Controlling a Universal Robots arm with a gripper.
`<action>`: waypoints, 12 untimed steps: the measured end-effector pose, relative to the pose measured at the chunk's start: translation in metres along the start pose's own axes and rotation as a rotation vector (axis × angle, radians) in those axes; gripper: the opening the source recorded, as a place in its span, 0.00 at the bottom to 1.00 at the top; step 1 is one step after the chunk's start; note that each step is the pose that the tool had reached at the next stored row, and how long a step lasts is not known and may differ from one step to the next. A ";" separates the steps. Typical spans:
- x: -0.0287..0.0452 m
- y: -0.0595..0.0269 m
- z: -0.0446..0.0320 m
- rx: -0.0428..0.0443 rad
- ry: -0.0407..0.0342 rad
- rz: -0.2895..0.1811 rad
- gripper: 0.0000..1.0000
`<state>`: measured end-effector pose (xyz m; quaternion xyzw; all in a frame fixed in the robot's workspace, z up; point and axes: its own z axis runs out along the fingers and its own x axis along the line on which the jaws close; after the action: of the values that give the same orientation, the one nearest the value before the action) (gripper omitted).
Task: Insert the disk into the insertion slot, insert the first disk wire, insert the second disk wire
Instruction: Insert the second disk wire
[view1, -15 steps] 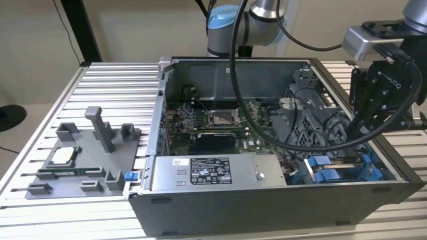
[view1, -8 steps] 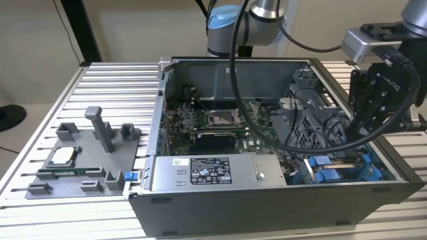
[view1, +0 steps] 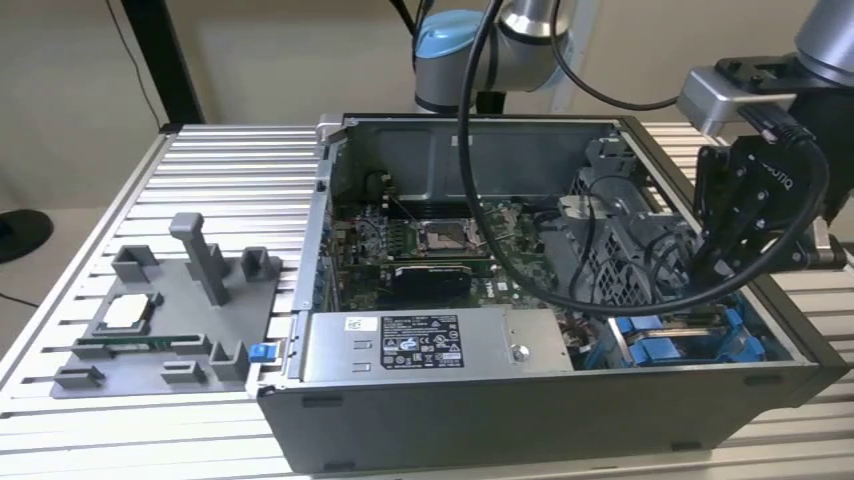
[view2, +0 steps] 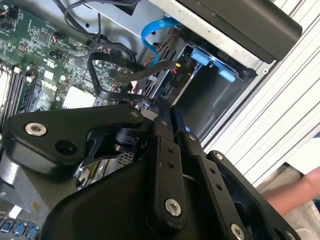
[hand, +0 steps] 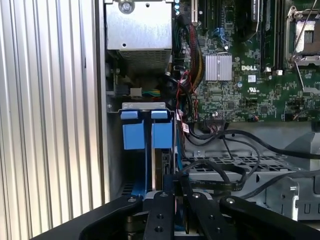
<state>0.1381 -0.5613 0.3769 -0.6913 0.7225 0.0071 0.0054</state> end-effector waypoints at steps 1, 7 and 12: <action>0.0000 0.0000 0.0006 0.0000 0.0000 0.000 0.00; 0.0001 0.0000 0.0020 0.0000 0.0001 0.000 0.00; 0.0001 0.0001 0.0047 0.0007 -0.0002 0.000 0.00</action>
<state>0.1380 -0.5614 0.3723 -0.6913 0.7225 0.0069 0.0057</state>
